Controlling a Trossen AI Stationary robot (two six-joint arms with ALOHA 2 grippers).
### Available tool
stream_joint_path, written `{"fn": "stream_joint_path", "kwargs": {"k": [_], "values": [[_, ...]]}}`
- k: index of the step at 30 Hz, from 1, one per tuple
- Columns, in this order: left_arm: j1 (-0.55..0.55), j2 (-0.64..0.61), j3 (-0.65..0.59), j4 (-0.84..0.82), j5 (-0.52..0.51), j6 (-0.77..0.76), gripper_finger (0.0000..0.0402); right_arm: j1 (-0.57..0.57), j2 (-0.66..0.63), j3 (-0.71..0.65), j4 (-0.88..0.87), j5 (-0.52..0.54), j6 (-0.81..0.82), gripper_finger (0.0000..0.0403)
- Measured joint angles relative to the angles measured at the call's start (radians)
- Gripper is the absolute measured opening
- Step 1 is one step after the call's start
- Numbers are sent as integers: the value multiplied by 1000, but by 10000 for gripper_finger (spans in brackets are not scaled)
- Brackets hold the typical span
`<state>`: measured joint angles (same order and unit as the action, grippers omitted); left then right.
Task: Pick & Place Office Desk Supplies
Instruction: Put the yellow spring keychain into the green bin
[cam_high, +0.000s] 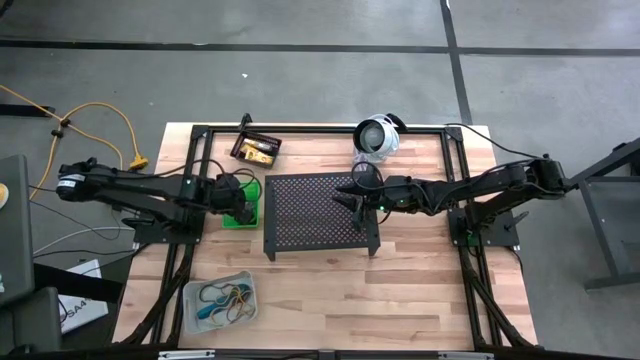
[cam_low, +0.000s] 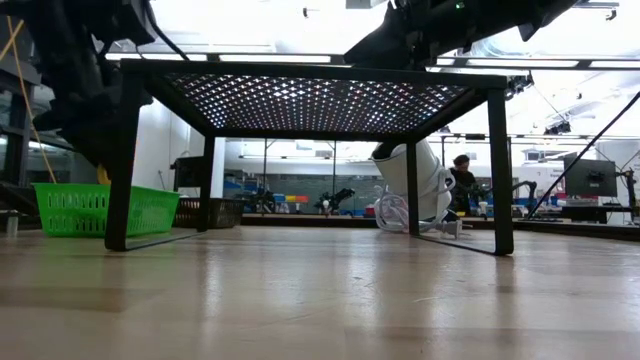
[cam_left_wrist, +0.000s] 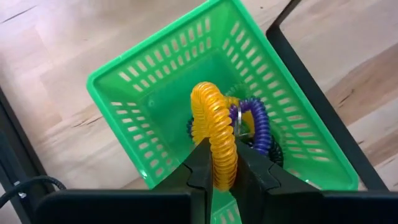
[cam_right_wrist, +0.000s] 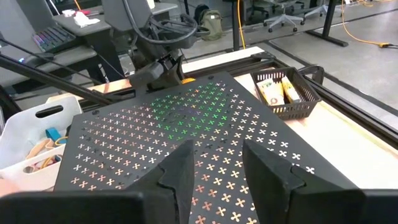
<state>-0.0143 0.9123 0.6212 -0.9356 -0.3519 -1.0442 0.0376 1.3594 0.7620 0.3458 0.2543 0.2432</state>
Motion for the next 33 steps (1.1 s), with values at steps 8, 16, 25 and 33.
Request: {"fn": "stream_joint_path", "kwargs": {"k": [8,16,25,33], "values": [[11,0,0,2,0,19,41,0,0,0,0,0,0,121],[12,0,0,2,0,27,42,0,0,0,0,0,0,121],[12,0,0,2,-1,45,42,0,0,0,0,-3,0,121],[12,0,0,2,0,70,47,0,0,0,0,-3,0,121]]}}
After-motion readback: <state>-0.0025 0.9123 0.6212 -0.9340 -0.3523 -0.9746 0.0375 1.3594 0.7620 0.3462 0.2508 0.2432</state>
